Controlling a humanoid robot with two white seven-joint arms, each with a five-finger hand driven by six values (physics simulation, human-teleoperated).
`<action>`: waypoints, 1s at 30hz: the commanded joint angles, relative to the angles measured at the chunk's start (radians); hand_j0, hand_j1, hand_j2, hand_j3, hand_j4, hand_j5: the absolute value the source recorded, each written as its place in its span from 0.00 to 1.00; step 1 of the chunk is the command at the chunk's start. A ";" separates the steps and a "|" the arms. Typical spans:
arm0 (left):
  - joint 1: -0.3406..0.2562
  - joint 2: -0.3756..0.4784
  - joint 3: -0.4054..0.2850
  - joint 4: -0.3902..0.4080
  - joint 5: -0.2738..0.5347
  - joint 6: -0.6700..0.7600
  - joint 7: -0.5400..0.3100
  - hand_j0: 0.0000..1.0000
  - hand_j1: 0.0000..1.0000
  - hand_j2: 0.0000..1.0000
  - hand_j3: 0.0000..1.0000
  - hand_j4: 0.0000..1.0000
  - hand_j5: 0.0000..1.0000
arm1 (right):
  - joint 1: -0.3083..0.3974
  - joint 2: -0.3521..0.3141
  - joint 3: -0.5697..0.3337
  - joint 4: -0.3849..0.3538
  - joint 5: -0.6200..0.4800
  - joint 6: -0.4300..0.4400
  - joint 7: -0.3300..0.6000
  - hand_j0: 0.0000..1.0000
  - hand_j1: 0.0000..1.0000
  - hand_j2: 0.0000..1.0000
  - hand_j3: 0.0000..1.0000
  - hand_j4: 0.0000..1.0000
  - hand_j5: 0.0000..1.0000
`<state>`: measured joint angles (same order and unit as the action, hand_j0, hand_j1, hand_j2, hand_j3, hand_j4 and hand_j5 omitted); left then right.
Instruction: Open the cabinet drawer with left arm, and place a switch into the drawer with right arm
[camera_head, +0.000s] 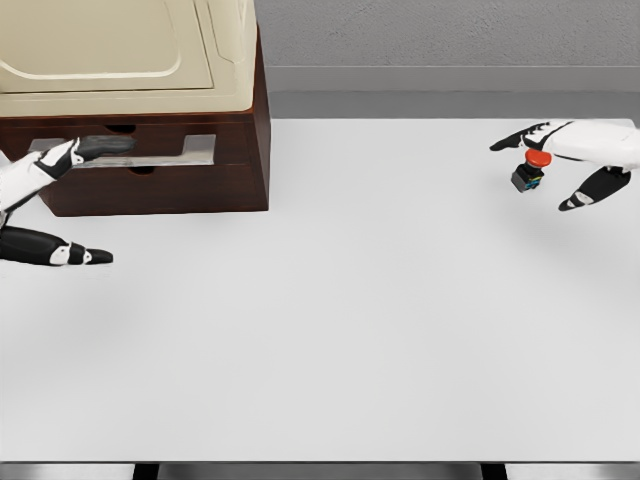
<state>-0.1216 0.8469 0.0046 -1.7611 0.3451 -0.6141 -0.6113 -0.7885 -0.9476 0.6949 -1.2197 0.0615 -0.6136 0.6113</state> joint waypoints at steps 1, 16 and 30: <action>-0.006 0.041 -0.100 -0.003 0.009 0.003 0.000 1.00 1.00 1.00 1.00 1.00 1.00 | 0.000 0.007 0.000 0.019 -0.006 0.003 0.000 1.00 1.00 1.00 1.00 1.00 1.00; -0.200 0.133 -0.216 -0.003 0.017 0.003 0.000 1.00 1.00 1.00 1.00 1.00 1.00 | -0.046 0.086 -0.002 0.167 0.072 0.003 0.000 1.00 1.00 1.00 1.00 1.00 1.00; -0.371 0.219 -0.430 -0.003 0.118 0.182 0.000 1.00 1.00 1.00 1.00 1.00 1.00 | -0.133 0.253 0.009 0.408 0.270 0.060 0.000 1.00 1.00 1.00 1.00 1.00 1.00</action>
<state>-0.4924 1.0466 -0.3761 -1.7640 0.4199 -0.4637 -0.6112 -0.9235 -0.7103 0.7048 -0.8329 0.3214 -0.5668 0.6112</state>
